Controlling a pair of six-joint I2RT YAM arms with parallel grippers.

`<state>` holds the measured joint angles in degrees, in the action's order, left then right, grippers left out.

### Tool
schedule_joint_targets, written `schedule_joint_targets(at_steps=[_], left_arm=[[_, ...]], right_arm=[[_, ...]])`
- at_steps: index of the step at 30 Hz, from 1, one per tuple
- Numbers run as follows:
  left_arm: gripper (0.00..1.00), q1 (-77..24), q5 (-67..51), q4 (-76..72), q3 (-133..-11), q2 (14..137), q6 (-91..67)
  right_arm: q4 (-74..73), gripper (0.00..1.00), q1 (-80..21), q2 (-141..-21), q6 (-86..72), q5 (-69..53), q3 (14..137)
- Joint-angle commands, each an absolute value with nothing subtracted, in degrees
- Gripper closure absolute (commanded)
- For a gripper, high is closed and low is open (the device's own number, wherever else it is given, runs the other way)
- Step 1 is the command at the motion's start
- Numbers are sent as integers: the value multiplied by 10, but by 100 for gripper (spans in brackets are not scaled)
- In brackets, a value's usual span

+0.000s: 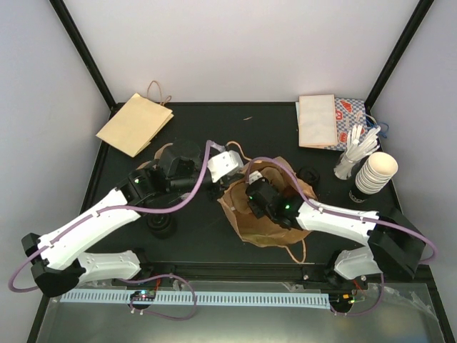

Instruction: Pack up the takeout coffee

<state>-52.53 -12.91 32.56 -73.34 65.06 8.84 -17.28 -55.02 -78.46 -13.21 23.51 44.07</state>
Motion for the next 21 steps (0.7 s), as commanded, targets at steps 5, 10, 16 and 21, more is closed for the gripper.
schedule_joint_targets(at_steps=[5,10,16,21], left_arm=[[98,-567,-222,280,-680,606,162],[98,-578,-232,286,-667,594,172],[99,-580,-222,268,-676,581,166],[98,-581,-235,260,-693,584,182]], right_arm=[[-65,66,-583,-773,-189,298,363],[-27,65,-618,-783,-208,324,335],[2,65,-621,-781,-210,332,323],[10,63,-621,-781,-223,352,327]])
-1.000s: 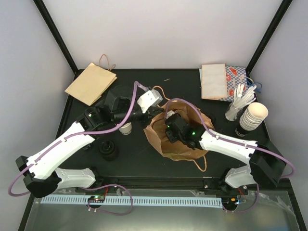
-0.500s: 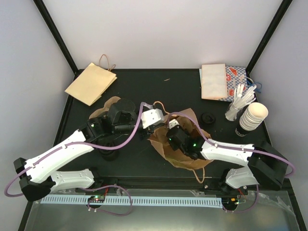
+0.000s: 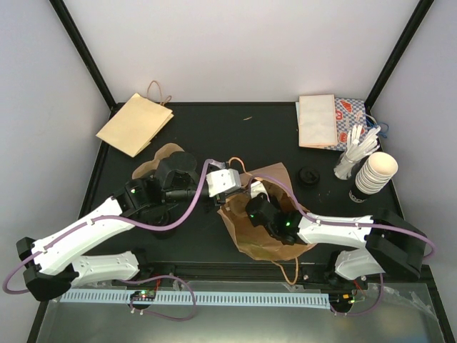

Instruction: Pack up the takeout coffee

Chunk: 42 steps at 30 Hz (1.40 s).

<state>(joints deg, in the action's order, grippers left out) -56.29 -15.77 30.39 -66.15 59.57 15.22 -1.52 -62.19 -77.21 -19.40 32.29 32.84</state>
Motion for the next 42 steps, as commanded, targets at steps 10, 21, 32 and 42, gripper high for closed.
schedule_joint_targets(at_steps=[10,21,32,42], left_arm=[[98,-584,-290,288,-722,602,208],[99,-586,-298,295,-710,579,212],[99,-588,-288,309,-688,576,218],[99,-595,-301,308,-680,571,205]], right_arm=[[38,63,-621,-783,-197,358,338],[13,63,-612,-804,-196,318,351],[-17,13,-612,-799,-189,304,357],[-22,0,-612,-816,-197,308,359]])
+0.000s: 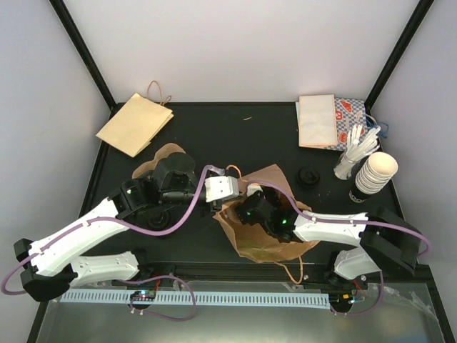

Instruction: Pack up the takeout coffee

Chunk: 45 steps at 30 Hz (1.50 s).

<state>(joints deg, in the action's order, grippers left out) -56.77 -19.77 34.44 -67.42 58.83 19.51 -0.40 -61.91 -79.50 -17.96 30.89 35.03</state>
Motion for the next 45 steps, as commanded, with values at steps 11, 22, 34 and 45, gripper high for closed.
schedule_joint_targets(at_steps=[11,22,34,45], left_arm=[[98,-595,-217,297,-669,573,191],[98,-595,-155,290,-671,569,206],[98,-586,-75,332,-715,588,268],[98,-568,-61,334,-717,599,295]], right_arm=[[22,0,-616,-708,-103,253,305],[-61,0,-634,-635,-79,212,310],[-134,0,-635,-624,-86,203,360],[-164,0,-635,-615,-75,164,387]])
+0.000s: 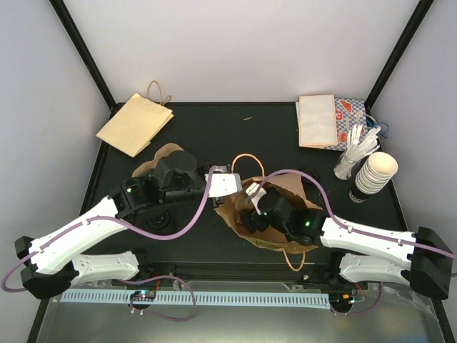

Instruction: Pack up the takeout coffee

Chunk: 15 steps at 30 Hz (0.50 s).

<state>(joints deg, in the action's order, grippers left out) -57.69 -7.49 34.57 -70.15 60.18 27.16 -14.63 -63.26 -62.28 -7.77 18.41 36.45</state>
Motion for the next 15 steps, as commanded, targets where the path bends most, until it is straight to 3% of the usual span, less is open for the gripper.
schedule_joint_targets(at_steps=[1,8,15], left_arm=[[98,-567,-66,334,-715,597,300],[99,-566,-115,336,-683,574,329],[98,-566,-106,344,-659,558,336]], right_arm=[[-168,0,-635,-617,-72,161,391],[-194,1,-638,-646,-28,121,437],[-236,2,-678,-712,13,174,485]])
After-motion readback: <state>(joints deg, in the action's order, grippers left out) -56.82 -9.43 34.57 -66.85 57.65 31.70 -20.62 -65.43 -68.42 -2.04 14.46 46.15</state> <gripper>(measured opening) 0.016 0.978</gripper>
